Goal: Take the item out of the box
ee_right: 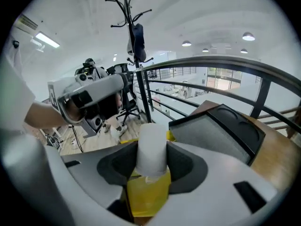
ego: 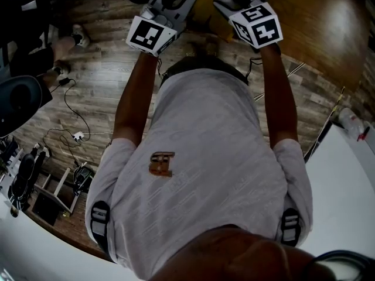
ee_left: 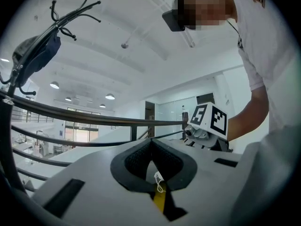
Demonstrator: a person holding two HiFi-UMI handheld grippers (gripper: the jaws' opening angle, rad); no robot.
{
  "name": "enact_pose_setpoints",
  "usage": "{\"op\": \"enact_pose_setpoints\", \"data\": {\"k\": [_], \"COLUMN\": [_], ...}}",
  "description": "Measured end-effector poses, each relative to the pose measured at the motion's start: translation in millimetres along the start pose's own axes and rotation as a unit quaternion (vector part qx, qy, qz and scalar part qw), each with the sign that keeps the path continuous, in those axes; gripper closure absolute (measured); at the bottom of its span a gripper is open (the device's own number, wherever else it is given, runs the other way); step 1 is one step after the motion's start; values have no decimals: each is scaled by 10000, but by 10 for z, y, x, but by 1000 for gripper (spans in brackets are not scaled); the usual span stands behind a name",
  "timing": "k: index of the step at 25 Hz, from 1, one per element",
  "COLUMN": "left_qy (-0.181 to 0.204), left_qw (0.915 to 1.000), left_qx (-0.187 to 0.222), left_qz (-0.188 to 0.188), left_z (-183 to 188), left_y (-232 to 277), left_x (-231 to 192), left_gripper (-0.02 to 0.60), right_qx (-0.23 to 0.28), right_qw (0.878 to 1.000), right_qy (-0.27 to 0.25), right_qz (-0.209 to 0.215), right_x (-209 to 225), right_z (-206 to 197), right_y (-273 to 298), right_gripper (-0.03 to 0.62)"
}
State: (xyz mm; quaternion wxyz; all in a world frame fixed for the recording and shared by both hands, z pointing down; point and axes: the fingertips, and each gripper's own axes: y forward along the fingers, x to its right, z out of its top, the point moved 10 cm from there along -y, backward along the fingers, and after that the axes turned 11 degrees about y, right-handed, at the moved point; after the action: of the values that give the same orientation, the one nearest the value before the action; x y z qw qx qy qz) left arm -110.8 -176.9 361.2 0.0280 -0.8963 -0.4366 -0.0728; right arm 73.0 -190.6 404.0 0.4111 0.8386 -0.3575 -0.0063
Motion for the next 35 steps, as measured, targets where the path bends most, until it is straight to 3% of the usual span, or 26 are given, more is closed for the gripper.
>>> {"op": "enact_pose_setpoints", "data": {"k": [9,18,27,35], "left_qy": [136,233,304,342], "left_qw": [9999,9996,9988,9985], "left_qx": [54,169,366,393], "left_qz": [-19,59,126,138], "left_z": [137,350,532,663], "left_y": [52,17,-41,-89], "left_x": [86,149,203,260], "left_gripper": [561,561,561,561], "right_qx": [890,1833,2865,3408], "right_qw": [9958,9813,9537,9339], "right_qy": [37,188,45,-120], "right_qz": [208,559,918,1077], "right_x": [-63,-154,-296,-405], "right_z": [190,330,380,372], "right_y": [-378,-724,-971,-1139], "right_gripper": [396,396,396,396]}}
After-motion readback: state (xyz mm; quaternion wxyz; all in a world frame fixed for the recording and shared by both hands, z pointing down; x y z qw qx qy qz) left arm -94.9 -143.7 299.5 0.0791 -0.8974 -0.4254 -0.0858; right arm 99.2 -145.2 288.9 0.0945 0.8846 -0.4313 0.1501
